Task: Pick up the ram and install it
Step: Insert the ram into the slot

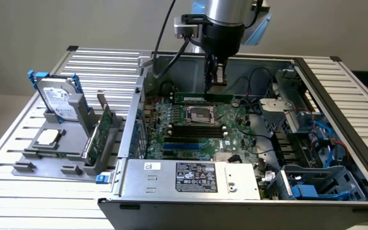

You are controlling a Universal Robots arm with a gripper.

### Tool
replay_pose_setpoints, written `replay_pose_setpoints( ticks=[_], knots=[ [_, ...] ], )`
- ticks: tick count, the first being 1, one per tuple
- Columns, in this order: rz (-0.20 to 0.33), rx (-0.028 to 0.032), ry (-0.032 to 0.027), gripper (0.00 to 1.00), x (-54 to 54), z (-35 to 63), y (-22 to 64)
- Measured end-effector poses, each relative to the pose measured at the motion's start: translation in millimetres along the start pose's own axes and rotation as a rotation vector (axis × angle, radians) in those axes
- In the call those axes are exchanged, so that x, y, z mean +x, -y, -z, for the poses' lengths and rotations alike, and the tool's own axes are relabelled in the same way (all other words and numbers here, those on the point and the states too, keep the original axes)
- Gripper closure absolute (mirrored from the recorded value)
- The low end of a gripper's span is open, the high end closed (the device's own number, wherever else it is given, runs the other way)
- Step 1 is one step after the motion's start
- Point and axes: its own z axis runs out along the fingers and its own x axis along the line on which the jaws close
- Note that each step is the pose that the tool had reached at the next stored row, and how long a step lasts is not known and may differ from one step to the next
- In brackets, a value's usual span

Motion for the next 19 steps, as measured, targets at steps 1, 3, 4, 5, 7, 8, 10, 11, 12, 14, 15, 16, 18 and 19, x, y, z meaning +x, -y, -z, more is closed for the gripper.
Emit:
replay_pose_setpoints(
  ticks=[1, 3, 4, 5, 7, 8, 10, 11, 12, 14, 15, 16, 18, 19],
  knots=[
    [0.003, -0.0008, 0.0003, 0.86, 1.0, -2.0, -0.1],
    [0.009, -0.0013, 0.0004, 0.86, 2.4, -5.6, -0.7],
    [0.011, -0.0013, 0.0003, 0.86, 2.8, -7.4, -1.2],
    [0.013, -0.0014, 0.0002, 0.86, 3.0, -9.2, -1.6],
    [0.016, -0.0012, 0.0002, 0.86, 3.2, -13.0, -2.8],
    [0.016, -0.0011, 0.0001, 0.86, 3.1, -14.8, -3.3],
    [0.016, -0.0012, 0.0000, 0.86, 3.0, -18.5, -4.4],
    [0.016, -0.0011, 0.0002, 0.86, 2.9, -20.3, -5.0],
    [0.016, -0.0011, 0.0002, 0.86, 2.8, -22.2, -5.6],
    [0.016, -0.0012, 0.0001, 0.86, 2.6, -25.8, -6.4],
    [0.016, -0.0012, 0.0001, 0.86, 2.6, -27.7, -6.4],
    [0.016, -0.0011, 0.0001, 0.86, 2.5, -29.4, -6.4],
    [0.014, -0.0011, 0.0002, 0.86, 2.4, -33.1, -6.3],
    [0.012, -0.0013, 0.0003, 0.86, 2.3, -35.0, -6.3]
  ],
)
